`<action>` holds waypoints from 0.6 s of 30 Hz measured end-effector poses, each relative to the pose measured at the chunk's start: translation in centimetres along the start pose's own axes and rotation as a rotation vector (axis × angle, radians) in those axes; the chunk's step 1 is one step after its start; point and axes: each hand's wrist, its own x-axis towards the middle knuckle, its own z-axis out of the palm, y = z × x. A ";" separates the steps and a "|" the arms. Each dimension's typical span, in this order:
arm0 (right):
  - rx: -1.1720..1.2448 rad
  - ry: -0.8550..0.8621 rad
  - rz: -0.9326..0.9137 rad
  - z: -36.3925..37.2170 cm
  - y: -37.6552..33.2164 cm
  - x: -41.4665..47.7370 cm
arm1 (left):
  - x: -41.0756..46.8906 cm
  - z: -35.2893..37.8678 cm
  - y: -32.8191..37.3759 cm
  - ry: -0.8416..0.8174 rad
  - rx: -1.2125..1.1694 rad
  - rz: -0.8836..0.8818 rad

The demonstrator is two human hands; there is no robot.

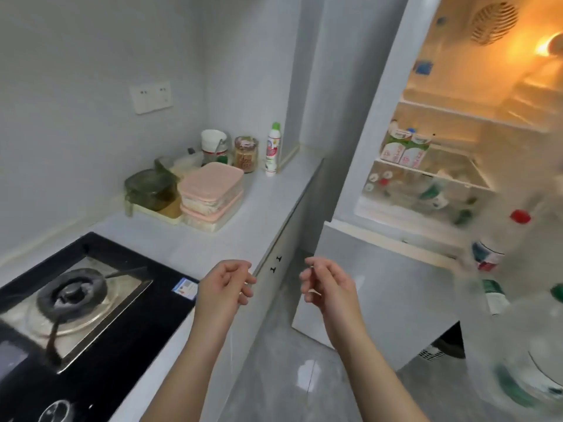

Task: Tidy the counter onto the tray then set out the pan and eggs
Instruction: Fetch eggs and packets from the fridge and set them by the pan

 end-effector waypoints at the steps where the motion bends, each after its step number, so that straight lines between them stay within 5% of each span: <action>1: 0.007 0.043 -0.027 -0.7 -1.3 2.0 | 2.5 2.0 0.7 -0.053 0.004 0.023; 7: 0.029 0.251 -0.205 -6.2 -8.5 10.5 | 12.3 14.6 5.0 -0.336 -0.001 0.152; 18: 0.034 0.583 -0.507 -19.2 -17.6 17.0 | 15.6 36.4 5.6 -0.737 -0.071 0.192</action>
